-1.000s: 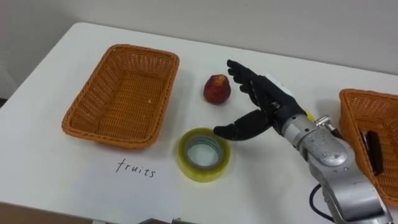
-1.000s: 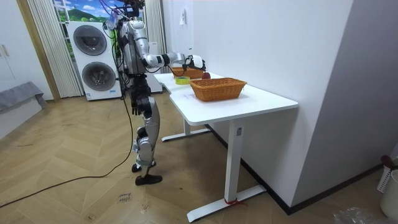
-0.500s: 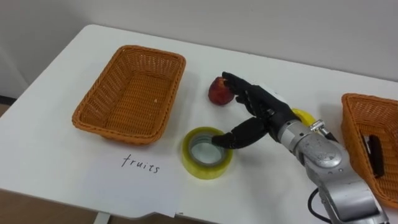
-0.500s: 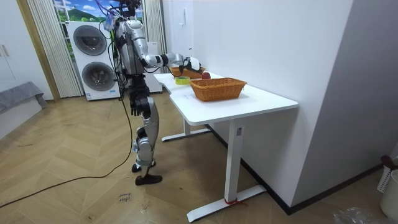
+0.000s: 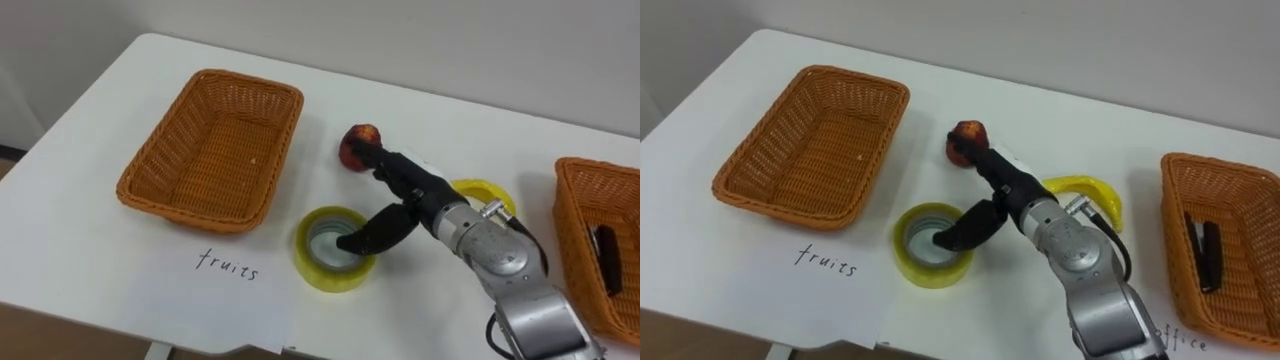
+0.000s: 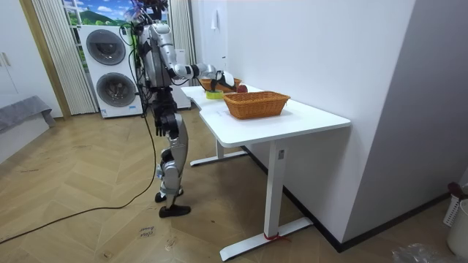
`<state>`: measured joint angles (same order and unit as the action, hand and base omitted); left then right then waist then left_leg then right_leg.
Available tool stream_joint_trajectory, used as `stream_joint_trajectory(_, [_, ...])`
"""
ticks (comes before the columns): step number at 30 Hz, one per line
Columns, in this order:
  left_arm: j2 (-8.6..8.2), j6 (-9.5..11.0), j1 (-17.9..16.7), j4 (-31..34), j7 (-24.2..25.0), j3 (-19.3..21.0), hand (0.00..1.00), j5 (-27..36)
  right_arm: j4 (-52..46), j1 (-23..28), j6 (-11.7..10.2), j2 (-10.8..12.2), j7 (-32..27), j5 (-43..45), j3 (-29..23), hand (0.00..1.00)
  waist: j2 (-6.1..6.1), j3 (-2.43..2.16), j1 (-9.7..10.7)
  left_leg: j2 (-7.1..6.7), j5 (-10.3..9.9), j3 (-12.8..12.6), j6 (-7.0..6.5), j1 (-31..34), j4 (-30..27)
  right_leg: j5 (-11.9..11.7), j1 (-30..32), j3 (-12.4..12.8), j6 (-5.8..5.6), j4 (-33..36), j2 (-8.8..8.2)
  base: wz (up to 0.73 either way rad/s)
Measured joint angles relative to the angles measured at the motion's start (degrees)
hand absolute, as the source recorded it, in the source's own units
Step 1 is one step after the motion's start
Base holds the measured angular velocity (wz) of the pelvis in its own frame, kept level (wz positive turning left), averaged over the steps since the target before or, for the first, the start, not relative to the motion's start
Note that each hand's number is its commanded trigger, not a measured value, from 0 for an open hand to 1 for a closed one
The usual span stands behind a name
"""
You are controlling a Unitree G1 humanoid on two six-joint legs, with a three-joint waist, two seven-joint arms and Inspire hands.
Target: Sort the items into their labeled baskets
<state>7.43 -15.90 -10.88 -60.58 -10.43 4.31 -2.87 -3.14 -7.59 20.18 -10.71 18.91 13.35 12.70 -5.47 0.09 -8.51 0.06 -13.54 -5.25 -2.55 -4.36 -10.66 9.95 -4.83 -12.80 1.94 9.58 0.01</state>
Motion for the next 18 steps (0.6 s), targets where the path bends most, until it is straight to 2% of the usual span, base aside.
stream_joint_trajectory(18, [0.41, -0.02, 0.13, 0.11, -0.32, -0.02, 0.00, 0.95, 2.53, -0.05, 0.99, 0.01, -0.45, 1.31, 0.88, 0.00, -0.29, 0.09, -0.25, 0.01, 0.00, 0.01, 0.00, 0.12, 0.07, 0.00, 0.15, 0.01, 0.00, 0.03, 0.02, 0.00])
